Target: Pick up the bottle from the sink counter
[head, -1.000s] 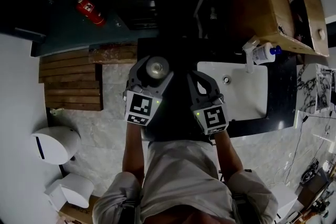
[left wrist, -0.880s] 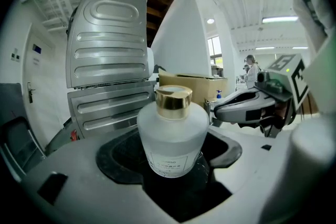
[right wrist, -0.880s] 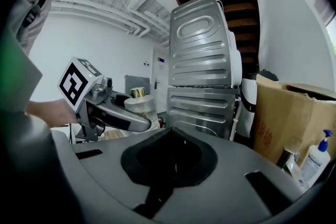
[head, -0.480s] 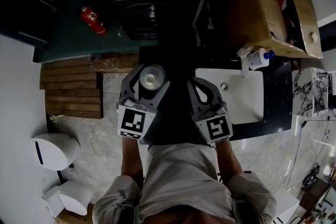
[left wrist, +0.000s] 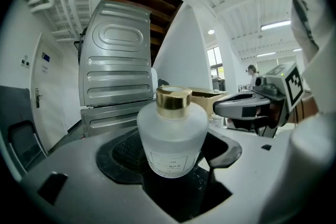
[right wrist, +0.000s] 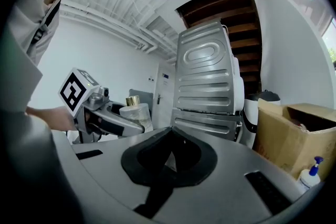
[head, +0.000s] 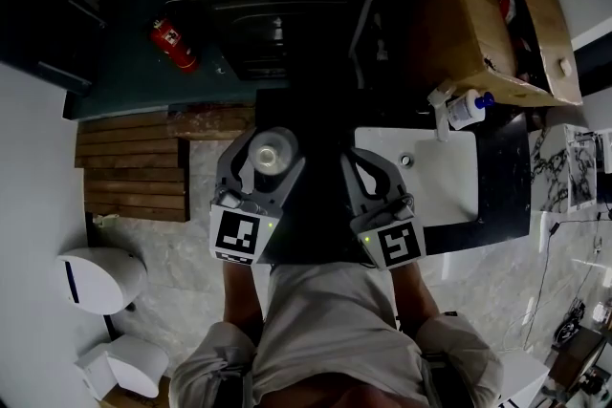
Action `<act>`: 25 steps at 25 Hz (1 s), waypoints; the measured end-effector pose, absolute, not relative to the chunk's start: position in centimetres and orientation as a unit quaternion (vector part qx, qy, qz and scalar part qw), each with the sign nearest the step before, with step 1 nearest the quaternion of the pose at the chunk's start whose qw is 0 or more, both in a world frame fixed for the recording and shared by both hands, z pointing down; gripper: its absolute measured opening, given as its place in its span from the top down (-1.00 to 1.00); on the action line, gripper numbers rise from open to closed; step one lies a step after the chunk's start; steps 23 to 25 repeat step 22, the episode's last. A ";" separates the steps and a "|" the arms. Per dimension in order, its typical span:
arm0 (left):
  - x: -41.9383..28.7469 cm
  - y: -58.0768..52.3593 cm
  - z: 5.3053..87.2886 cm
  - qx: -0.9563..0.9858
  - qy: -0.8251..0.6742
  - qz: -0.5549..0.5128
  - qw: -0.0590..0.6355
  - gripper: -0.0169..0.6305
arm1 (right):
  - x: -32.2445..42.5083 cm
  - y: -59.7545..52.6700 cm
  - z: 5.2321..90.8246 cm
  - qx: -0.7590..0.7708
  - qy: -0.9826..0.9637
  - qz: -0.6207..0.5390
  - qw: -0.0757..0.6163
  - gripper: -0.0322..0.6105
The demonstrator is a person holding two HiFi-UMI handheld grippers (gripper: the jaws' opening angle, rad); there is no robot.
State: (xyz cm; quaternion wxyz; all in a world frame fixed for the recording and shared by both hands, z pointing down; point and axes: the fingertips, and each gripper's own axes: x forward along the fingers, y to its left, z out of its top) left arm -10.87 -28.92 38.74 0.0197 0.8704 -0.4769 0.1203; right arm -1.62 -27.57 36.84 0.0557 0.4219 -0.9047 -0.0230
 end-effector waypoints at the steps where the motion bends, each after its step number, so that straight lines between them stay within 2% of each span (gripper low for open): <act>1: -10.8 -28.8 38.7 0.871 -0.476 0.119 0.020 -0.06 | -1.7 -27.4 36.8 0.423 -0.904 -0.024 0.058 0.91; 25: -9.9 -28.2 37.5 0.878 -0.466 0.111 0.013 -0.06 | -1.7 -26.7 36.9 0.426 -0.901 -0.028 0.070 0.91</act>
